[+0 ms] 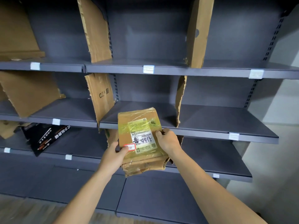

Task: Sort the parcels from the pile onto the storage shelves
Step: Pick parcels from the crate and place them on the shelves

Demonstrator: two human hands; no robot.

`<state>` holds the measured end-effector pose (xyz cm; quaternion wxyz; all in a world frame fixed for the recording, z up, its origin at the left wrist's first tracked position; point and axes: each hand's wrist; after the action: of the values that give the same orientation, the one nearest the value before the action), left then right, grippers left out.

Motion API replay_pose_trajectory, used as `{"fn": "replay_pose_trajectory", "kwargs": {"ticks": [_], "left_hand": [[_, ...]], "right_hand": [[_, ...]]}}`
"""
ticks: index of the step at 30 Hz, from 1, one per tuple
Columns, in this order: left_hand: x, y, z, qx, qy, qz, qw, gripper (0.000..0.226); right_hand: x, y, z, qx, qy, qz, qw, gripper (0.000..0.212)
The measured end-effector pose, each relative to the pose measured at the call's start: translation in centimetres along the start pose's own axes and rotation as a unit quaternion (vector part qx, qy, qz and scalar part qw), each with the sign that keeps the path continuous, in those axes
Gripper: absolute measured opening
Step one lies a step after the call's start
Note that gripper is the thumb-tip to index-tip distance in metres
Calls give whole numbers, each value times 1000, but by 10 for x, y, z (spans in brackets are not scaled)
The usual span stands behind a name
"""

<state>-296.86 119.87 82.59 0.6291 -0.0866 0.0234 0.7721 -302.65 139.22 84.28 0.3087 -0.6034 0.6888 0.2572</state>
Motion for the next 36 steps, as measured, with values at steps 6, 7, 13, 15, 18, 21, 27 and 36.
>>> {"fn": "replay_pose_trajectory", "kwargs": {"ticks": [6, 7, 13, 15, 18, 21, 27, 36], "left_hand": [[-51, -7, -3, -11, -13, 37, 999, 18], [-63, -8, -5, -12, -14, 41, 999, 17], [-150, -13, -23, -14, -31, 41, 999, 18], [-188, -13, -28, -12, -41, 39, 998, 19], [-252, -10, -39, -11, -60, 32, 998, 22], [-309, -6, -45, -18, -84, 23, 996, 26], [-374, 10, -45, -15, -121, -23, 992, 37], [-411, 88, -27, 30, -16, -85, 996, 68]], "right_hand": [[31, -14, -45, -25, -13, -25, 999, 31], [38, -17, -53, -27, -18, -33, 999, 32], [92, -42, -113, -35, -9, -76, 996, 27], [115, -53, -139, -31, 3, -88, 996, 30], [154, -71, -185, -33, 0, -91, 995, 31], [190, -87, -227, -32, -1, -76, 997, 38], [229, -101, -283, -39, 0, -3, 999, 23], [258, -42, -321, -49, -17, 21, 998, 33]]}}
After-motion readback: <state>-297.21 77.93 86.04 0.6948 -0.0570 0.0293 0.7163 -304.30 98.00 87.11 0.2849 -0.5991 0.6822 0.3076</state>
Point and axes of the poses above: each hand's wrist, its own y-axis towards the middle knuckle, its own x-axis out of the palm, z = x × y, and after that the axes turned 15 degrees about -y, right-handed
